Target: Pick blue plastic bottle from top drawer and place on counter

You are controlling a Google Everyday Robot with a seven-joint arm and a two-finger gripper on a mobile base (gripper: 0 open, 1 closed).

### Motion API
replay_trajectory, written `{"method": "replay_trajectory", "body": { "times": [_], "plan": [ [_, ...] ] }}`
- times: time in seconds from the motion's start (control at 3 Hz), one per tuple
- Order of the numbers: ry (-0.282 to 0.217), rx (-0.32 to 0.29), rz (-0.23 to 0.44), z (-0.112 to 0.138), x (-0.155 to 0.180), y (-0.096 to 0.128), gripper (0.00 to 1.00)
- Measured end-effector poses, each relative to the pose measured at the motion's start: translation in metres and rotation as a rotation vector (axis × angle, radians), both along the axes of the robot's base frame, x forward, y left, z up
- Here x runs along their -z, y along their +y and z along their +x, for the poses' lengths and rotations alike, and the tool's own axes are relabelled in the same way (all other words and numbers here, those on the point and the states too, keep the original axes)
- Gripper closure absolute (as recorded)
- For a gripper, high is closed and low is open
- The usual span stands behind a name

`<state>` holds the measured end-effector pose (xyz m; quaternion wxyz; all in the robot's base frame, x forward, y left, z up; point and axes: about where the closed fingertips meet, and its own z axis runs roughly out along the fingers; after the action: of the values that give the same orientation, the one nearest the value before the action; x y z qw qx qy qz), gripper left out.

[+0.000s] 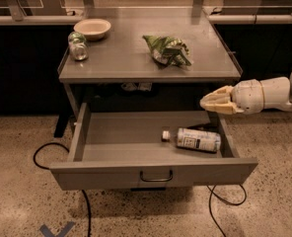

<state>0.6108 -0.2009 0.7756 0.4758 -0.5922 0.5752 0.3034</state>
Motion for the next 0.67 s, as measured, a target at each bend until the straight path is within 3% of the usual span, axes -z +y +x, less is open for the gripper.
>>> {"method": "replay_trajectory", "body": {
  "times": [0.33, 0.67],
  "plan": [
    [0.0, 0.0, 0.0, 0.0, 0.0, 0.0, 0.11],
    [0.0, 0.0, 0.0, 0.0, 0.0, 0.0, 0.0]
  ]
}}
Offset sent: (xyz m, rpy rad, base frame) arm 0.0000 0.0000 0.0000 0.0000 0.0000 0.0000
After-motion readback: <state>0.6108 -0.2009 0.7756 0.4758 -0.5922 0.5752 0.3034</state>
